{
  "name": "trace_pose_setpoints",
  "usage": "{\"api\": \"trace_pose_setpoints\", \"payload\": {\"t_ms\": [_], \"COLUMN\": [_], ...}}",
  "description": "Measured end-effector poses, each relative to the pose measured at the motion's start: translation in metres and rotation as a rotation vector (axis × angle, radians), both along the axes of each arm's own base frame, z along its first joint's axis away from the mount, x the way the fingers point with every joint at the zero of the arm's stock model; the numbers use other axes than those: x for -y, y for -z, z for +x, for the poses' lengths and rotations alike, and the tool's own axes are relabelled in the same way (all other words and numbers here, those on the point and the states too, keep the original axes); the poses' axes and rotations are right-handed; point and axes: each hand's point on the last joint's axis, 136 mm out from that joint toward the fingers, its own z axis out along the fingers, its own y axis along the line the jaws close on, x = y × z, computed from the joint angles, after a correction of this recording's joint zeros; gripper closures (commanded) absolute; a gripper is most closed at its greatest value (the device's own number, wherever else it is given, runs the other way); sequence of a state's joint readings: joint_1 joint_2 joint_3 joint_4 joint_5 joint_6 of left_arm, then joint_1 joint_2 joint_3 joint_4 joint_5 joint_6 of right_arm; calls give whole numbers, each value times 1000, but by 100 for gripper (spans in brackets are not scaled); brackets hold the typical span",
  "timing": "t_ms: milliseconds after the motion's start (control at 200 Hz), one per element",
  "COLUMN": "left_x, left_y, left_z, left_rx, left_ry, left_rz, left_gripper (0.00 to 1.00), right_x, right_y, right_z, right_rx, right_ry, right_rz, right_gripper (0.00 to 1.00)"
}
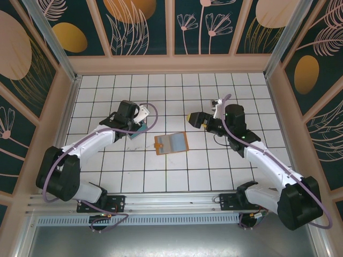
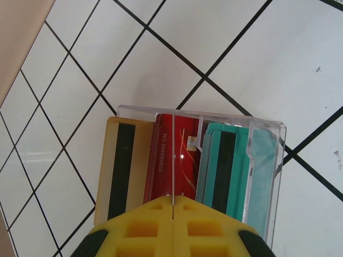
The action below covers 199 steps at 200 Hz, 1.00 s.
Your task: Take the credit cards out of the card holder
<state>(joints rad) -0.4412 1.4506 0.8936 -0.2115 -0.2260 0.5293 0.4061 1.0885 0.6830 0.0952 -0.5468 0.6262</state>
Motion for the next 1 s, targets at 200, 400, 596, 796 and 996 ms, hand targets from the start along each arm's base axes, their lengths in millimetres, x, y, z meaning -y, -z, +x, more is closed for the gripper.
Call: {"api": "trace_pose_setpoints", "payload": {"t_ms": [200, 400, 596, 796, 996], "left_x": [0, 0, -2, -4, -10], "left_y": [8, 11, 19, 23, 20], "left_z": [2, 3, 0, -1, 5], "left_rx": [-10, -7, -17, -14, 22], "left_ry": [14, 22, 23, 17, -10], "left_rz": [25, 31, 35, 45, 54], "left_gripper": [100, 100, 100, 66, 65], "right_x": [3, 3, 3, 4, 5], "right_y": [2, 3, 3, 4, 10], "right_z": [-1, -1, -1, -1, -2], "right_rx": [-3, -7, -7, -8, -24], "right_ry": [7, 8, 8, 10, 12], "right_rz": [-1, -3, -2, -3, -6], "right_gripper": [1, 1, 1, 1, 1]}}
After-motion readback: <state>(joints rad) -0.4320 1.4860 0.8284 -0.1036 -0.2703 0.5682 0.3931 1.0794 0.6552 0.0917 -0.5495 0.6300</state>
